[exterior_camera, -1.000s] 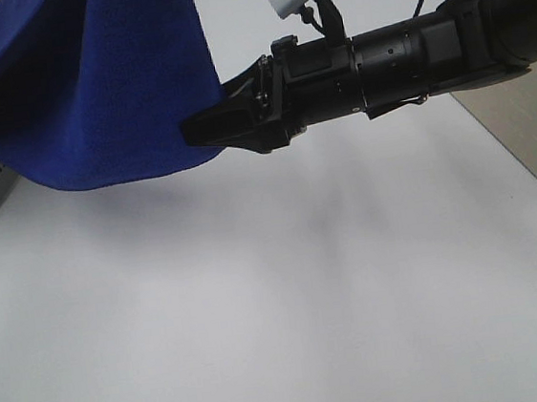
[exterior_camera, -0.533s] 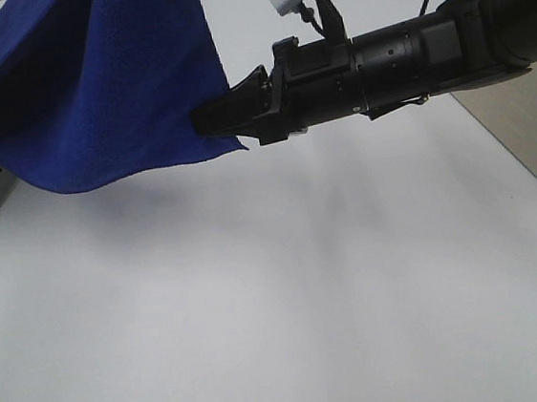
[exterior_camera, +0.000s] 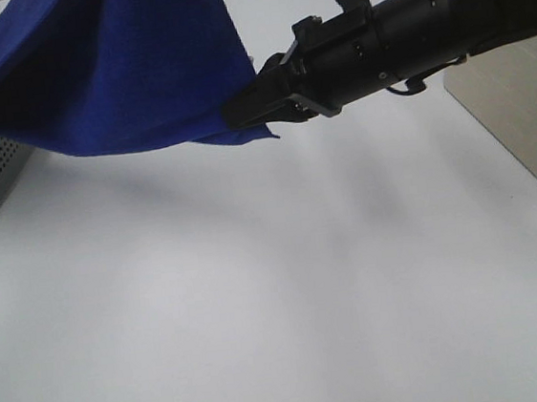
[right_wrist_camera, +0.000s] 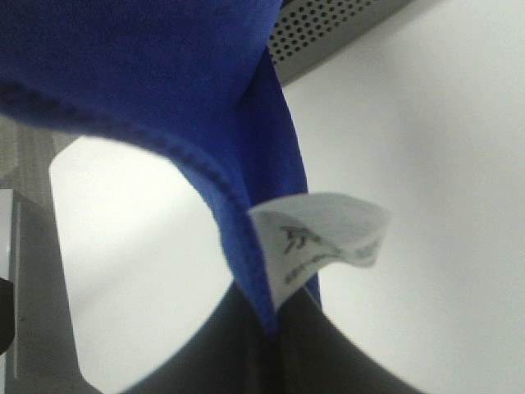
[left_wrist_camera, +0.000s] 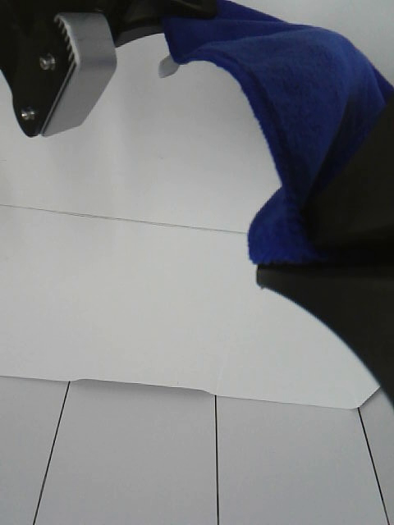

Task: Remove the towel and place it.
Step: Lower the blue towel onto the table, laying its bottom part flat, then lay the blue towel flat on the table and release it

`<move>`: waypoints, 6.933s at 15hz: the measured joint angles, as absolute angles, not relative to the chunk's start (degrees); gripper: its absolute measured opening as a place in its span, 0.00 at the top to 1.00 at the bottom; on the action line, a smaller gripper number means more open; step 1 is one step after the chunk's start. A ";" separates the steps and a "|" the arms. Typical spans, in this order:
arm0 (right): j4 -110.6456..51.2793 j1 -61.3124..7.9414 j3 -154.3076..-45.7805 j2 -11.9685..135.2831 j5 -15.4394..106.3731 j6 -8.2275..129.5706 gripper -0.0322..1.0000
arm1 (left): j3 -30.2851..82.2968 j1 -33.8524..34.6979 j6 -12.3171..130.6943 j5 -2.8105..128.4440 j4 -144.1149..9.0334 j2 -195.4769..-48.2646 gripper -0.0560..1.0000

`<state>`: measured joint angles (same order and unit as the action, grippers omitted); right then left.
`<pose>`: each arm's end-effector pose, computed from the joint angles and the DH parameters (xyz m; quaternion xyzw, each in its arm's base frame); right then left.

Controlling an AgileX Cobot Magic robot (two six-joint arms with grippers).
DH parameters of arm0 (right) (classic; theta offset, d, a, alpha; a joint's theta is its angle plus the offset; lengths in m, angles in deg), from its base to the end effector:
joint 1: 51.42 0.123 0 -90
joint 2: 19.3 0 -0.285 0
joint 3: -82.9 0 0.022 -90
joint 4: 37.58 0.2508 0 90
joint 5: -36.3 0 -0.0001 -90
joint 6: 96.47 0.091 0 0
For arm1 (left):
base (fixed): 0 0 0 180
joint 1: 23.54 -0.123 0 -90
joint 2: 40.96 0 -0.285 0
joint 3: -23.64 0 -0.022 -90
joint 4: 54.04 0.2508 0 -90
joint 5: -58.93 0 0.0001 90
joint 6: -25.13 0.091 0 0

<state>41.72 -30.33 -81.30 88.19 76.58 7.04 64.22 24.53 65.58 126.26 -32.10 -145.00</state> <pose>0.3144 0.1833 0.2283 -0.2947 0.8202 0.3720 0.3195 0.2571 -0.2393 0.4771 0.6183 0.6437 0.1626 0.4205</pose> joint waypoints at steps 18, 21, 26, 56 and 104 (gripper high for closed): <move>-47.72 -30.33 -120.38 71.63 90.39 72.13 0.95 | 64.22 19.60 61.63 100.70 -25.85 -145.00 0.95; -52.70 -30.33 -122.79 71.63 84.66 73.22 0.95 | 64.22 15.88 56.47 93.83 -25.28 -145.00 0.95; -55.22 -30.33 -123.13 74.49 63.11 77.80 0.95 | 64.22 8.26 47.65 81.62 -25.05 -146.72 0.95; -32.19 -34.00 -157.05 103.20 95.37 77.75 0.95 | 84.16 -0.45 45.53 113.88 -40.29 -166.66 0.95; -8.30 -33.60 -57.70 69.28 105.57 75.91 0.95 | -12.96 9.18 37.10 125.05 -87.56 -131.94 0.95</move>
<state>-8.30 -33.60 -57.70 69.28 105.57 75.91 -12.96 9.18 37.10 125.05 -87.56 -131.94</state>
